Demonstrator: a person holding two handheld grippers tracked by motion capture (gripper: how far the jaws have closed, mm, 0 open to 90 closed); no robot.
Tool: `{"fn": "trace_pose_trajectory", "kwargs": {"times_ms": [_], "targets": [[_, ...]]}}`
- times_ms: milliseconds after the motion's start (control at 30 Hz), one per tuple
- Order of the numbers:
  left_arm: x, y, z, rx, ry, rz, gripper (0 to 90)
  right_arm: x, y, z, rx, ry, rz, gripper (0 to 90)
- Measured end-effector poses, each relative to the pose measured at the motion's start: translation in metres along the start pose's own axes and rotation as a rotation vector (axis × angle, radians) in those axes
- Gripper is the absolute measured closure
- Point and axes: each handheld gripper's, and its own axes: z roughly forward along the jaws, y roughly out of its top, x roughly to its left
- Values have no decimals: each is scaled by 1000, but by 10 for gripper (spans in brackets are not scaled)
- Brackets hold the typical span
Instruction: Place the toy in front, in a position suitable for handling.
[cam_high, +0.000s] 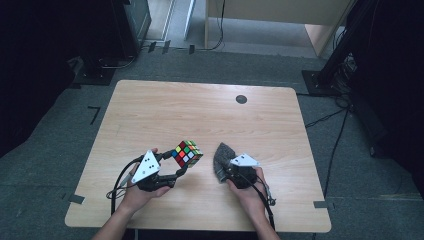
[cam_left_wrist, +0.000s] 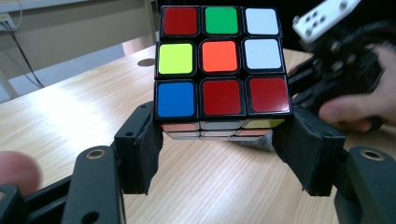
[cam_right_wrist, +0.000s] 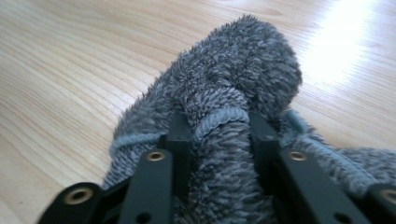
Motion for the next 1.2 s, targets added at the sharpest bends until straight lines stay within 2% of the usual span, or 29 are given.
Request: {"fn": "trace_pose_trajectory", "kwargs": {"times_ms": [67, 167, 233, 267, 333, 433, 467, 533, 567, 600, 633, 667, 733, 767, 800, 867, 933, 1000, 1033, 1067, 1100, 1200], "targets": [[-3, -1, 2, 20, 11, 33, 346, 1, 3, -9, -41, 2, -1, 726], [-11, -2, 8, 66, 44, 102, 347, 8, 14, -34, -197, 70, -1, 723], [-17, -5, 14, 100, 62, 143, 347, 19, 24, -54, -314, 94, -49, 721], [-19, -5, 16, 114, 67, 159, 347, 26, 28, -63, -353, 94, -85, 721], [-25, -6, 20, 132, 73, 178, 347, 43, 37, -77, -391, 112, -151, 720], [-33, -5, 25, 155, 56, 212, 348, 74, 43, -84, -391, 143, -258, 719], [-37, -4, 26, 156, 48, 223, 348, 85, 44, -83, -369, 140, -301, 718], [-43, -3, 26, 155, 42, 246, 348, 100, 44, -77, -303, 108, -374, 715], [-45, -3, 27, 160, 46, 256, 349, 103, 42, -74, -288, 88, -390, 715], [-46, -4, 27, 163, 47, 265, 348, 102, 41, -72, -285, 68, -397, 715], [-46, -4, 27, 163, 43, 266, 348, 98, 41, -71, -276, 60, -381, 714], [-45, -5, 27, 162, 42, 266, 348, 92, 41, -71, -276, 45, -352, 714], [-45, -5, 26, 155, 45, 263, 348, 79, 43, -73, -288, -22, -298, 712], [-44, -5, 26, 153, 46, 260, 348, 74, 43, -75, -293, -40, -277, 712], [-44, -4, 25, 149, 47, 258, 348, 71, 43, -77, -302, -33, -263, 711], [-43, -4, 25, 145, 49, 260, 348, 75, 43, -80, -331, 17, -276, 708], [-45, -4, 25, 143, 47, 266, 348, 89, 42, -80, -339, 62, -358, 705], [-46, -3, 24, 136, 31, 266, 348, 103, 40, -78, -320, 83, -449, 703], [-46, -2, 23, 133, 26, 267, 348, 107, 40, -77, -307, 87, -477, 702], [-46, -2, 23, 133, 27, 268, 348, 107, 40, -76, -295, 85, -479, 702], [-45, -2, 22, 134, 27, 268, 349, 103, 41, -76, -294, 94, -461, 703], [-43, -2, 21, 125, 24, 255, 348, 80, 45, -79, -292, 40, -362, 703]]}}
